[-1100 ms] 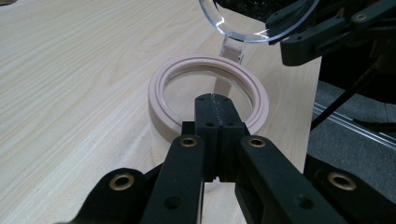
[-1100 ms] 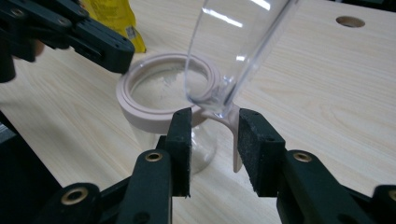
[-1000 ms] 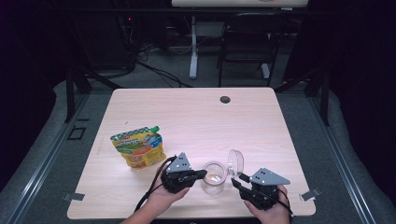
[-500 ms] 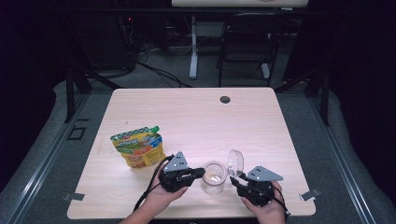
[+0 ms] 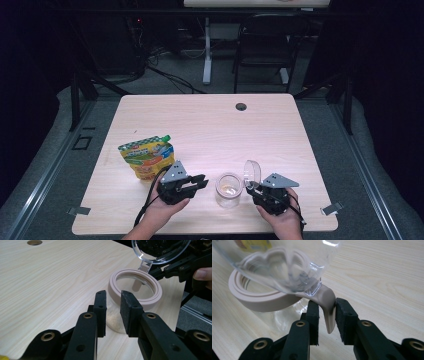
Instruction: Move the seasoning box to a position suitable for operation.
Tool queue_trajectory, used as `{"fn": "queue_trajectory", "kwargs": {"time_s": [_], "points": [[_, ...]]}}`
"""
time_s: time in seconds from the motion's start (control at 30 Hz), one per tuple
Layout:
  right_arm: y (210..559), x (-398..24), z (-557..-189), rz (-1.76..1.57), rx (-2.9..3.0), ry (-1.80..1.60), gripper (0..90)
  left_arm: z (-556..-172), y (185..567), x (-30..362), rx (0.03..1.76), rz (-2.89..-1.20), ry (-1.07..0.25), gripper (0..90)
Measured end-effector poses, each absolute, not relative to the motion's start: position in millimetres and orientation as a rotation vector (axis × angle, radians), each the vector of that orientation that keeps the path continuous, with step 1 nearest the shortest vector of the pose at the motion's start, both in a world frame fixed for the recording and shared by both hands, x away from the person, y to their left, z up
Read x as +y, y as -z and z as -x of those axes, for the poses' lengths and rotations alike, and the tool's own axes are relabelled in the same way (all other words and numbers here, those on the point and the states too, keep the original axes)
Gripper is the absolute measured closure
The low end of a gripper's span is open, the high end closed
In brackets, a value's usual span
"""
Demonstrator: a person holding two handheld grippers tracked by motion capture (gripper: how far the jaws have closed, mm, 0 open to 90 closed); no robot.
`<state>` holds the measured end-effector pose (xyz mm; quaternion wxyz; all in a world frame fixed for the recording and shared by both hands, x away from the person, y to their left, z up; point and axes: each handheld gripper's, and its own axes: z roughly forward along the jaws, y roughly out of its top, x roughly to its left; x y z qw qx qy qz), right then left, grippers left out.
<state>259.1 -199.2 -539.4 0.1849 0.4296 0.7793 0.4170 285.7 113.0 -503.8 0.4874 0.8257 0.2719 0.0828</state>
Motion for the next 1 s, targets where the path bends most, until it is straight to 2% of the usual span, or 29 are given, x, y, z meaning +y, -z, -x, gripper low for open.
{"fn": "queue_trajectory", "kwargs": {"time_s": [0.2, 0.77, 1.0], "points": [[537.2, -203.8, -265.4, -1.227, 2.17, -1.216, 78.8, -285.5, 500.7, 125.5, 0.69, -1.989, -0.222, 74.6], [538.4, -201.4, -288.3, -1.257, 2.172, -1.232, 82.0, -281.6, 485.6, 173.3, 0.804, -1.918, -0.301, 71.6], [538.2, -201.3, -298.6, -1.268, 2.179, -1.255, 83.4, -278.3, 482.8, 188.0, 0.84, -1.896, -0.3, 67.4]]}}
